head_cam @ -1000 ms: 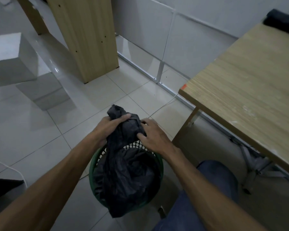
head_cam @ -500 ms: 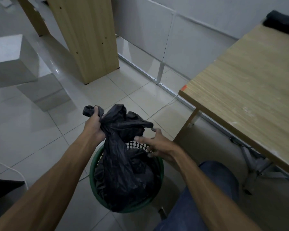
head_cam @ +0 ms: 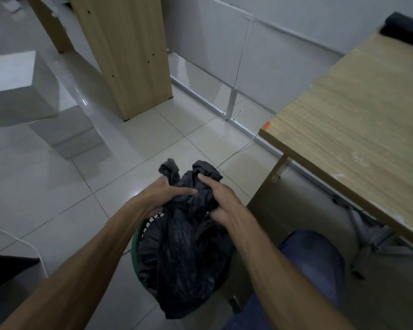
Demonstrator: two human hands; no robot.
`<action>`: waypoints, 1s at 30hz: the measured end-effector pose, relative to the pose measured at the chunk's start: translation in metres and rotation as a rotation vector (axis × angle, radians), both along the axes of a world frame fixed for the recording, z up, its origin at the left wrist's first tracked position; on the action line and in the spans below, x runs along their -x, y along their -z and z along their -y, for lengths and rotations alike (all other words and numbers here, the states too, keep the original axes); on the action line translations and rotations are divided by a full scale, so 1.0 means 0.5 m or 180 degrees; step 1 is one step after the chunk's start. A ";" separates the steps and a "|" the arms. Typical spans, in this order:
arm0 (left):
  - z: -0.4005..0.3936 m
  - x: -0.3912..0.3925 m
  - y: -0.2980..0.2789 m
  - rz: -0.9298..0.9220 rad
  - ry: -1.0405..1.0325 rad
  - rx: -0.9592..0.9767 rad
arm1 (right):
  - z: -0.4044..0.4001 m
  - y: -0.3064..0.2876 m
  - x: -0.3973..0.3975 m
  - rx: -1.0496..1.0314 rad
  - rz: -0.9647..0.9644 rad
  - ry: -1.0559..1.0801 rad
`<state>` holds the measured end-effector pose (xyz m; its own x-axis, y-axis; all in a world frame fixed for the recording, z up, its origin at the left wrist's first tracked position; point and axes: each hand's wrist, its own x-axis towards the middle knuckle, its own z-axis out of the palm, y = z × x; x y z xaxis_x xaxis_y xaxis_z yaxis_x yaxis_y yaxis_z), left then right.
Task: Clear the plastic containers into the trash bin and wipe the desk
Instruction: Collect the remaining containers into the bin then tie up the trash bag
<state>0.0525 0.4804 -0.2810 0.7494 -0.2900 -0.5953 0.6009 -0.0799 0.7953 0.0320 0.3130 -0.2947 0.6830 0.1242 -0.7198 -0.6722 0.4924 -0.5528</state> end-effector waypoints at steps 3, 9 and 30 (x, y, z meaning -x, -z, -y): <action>0.008 0.009 0.000 -0.0262 0.0257 0.0105 | 0.008 -0.017 0.002 -0.0134 -0.0114 0.0498; -0.035 0.021 0.040 -0.1003 0.0176 0.0497 | 0.048 -0.024 -0.011 -0.0727 0.0171 0.1459; 0.032 -0.001 0.063 -0.0739 -0.1839 0.0358 | -0.003 -0.074 0.022 0.0653 0.1089 -0.1637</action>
